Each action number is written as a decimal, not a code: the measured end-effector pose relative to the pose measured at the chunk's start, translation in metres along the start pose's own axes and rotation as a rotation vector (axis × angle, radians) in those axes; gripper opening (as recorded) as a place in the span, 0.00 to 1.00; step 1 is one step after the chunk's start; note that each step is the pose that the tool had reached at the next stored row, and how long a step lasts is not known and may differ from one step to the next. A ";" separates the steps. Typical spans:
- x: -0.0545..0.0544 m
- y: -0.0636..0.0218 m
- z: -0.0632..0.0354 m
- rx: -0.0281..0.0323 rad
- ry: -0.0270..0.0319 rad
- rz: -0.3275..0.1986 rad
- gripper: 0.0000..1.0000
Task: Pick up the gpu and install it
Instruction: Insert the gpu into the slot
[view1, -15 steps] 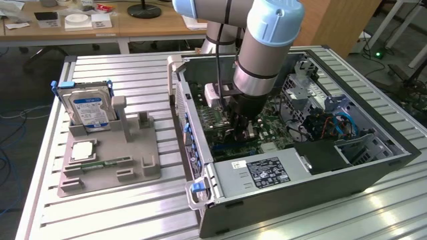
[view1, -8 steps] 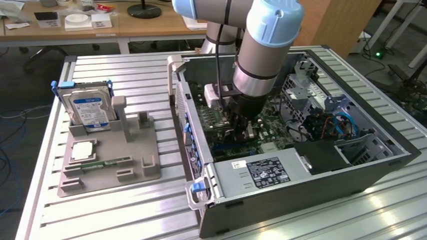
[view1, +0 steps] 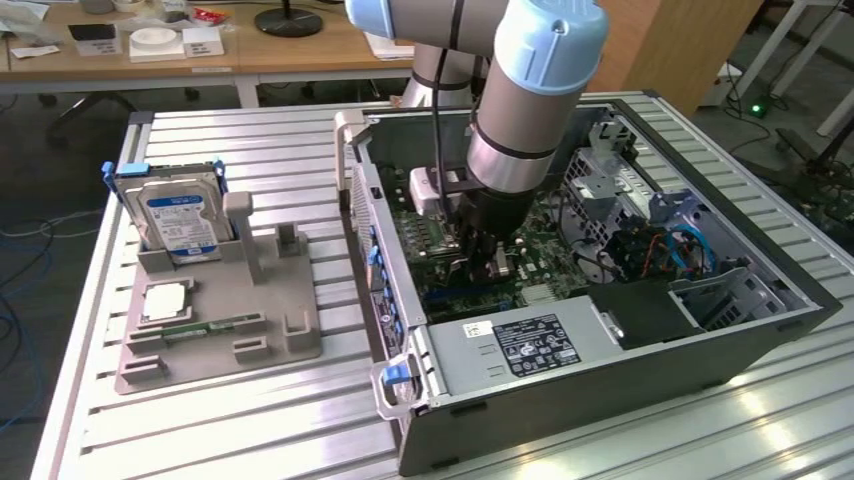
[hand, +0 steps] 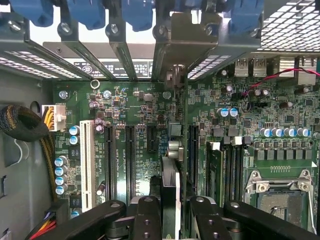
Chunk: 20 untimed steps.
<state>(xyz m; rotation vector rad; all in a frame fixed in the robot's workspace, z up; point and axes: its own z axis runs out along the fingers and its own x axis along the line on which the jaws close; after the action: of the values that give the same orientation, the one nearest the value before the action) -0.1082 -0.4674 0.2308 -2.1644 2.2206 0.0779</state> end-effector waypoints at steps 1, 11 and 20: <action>0.000 0.0000 0.0006 0.0002 -0.0001 0.000 0.27; 0.000 0.0001 0.0023 0.0000 -0.0001 0.000 0.27; 0.000 0.0007 0.0023 0.0001 -0.0002 0.000 0.27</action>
<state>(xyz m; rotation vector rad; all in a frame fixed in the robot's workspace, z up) -0.1089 -0.4674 0.2285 -2.1643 2.2204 0.0780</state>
